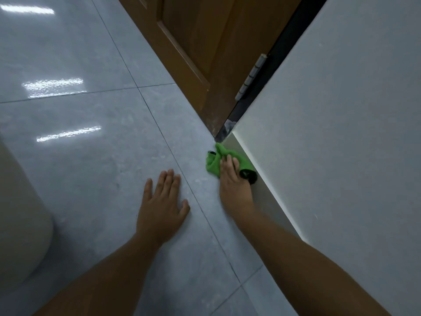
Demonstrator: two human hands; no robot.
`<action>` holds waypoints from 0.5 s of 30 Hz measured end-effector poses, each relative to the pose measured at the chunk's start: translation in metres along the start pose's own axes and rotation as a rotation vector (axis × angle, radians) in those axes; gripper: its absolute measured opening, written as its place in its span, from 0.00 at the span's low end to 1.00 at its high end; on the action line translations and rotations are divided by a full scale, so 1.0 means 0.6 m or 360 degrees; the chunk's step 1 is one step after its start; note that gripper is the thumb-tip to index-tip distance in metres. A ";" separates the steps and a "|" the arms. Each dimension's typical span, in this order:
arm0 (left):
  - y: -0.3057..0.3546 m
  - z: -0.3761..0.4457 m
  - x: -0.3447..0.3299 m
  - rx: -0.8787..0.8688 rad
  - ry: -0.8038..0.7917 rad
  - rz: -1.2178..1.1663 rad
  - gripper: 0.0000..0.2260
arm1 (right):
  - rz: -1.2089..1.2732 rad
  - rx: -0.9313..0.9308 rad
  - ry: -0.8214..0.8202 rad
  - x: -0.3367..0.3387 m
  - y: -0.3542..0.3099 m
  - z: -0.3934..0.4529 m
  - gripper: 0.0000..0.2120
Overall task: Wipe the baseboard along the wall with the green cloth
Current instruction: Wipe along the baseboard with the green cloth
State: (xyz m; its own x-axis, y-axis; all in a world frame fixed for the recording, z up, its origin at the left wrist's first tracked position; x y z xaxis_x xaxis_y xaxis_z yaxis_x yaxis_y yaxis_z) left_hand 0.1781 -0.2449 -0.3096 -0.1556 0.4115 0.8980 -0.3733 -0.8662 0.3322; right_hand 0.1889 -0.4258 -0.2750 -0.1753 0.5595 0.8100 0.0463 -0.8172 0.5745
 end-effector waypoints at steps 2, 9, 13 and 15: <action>0.000 0.001 0.001 0.0010 -0.0019 -0.0024 0.31 | 0.0482 -0.0375 -0.0090 0.027 0.007 -0.067 0.28; 0.001 -0.003 0.004 0.0009 -0.0007 -0.0018 0.31 | 0.0765 -0.0882 -0.0398 0.060 0.004 -0.229 0.30; 0.003 0.000 0.004 0.0041 0.0000 0.0006 0.31 | 0.0849 -0.0653 -0.0239 0.044 -0.003 -0.044 0.28; 0.004 0.000 0.004 0.0040 -0.0020 0.0029 0.31 | 0.0882 -0.0558 -0.0147 0.049 -0.001 0.050 0.34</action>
State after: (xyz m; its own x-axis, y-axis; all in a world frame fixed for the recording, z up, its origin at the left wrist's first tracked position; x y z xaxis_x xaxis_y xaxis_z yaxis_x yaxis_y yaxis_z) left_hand 0.1767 -0.2463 -0.3067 -0.1506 0.3920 0.9076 -0.3473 -0.8805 0.3227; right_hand 0.2135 -0.4048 -0.2478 -0.1318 0.0401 0.9905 -0.2199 -0.9755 0.0102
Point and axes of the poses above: each hand's wrist, its own z-axis towards the middle knuckle, its own x-axis out of the back of the hand, y = z × x, the point moved 4 cm from there along z, towards the middle knuckle, and after that the axes turned 15 degrees about y, right-handed, at the moved point
